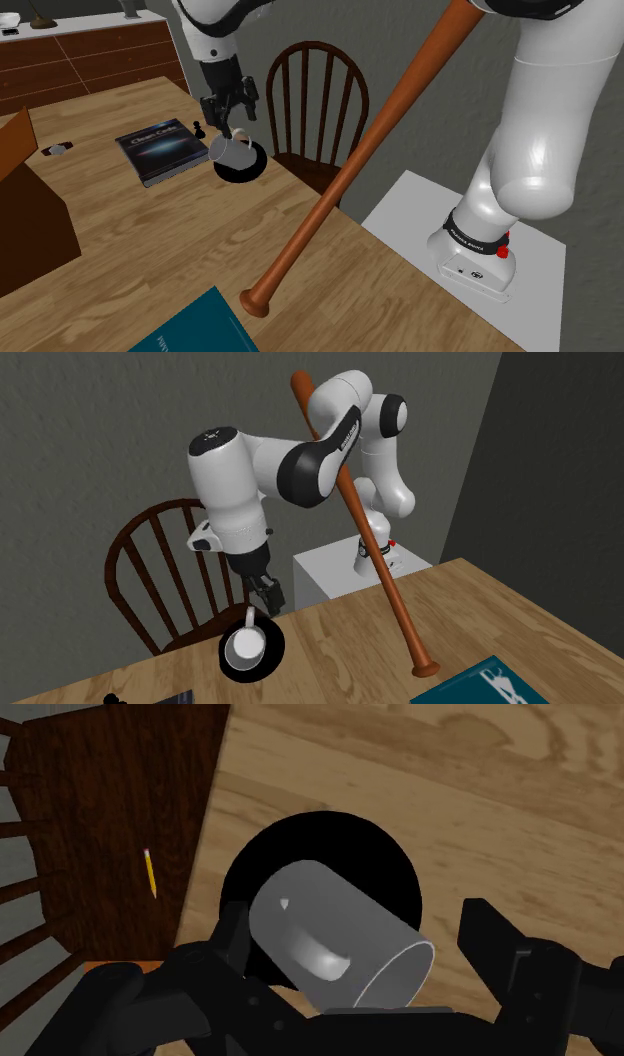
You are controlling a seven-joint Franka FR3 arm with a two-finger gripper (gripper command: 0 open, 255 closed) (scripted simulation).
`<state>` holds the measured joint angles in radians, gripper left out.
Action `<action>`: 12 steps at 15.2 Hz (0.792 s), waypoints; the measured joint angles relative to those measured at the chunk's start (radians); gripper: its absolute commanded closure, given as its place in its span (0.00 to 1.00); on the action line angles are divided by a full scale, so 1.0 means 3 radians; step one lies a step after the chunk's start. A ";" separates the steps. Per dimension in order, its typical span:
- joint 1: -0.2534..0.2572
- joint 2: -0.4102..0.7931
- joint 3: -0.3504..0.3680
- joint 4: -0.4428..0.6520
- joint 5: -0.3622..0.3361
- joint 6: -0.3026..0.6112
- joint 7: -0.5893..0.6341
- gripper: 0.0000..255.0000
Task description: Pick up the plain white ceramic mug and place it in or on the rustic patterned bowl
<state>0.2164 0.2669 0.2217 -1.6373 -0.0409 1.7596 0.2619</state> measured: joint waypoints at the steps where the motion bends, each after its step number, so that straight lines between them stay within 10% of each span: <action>1: -0.0002 -0.0017 -0.0020 0.0130 -0.0006 -0.0087 0.0027 0.00; 5: 0.0016 -0.0006 -0.0069 0.0779 -0.0033 -0.0537 0.0066 0.00; 12: 0.0057 0.0010 -0.0103 0.0795 -0.0006 -0.0616 0.0051 0.00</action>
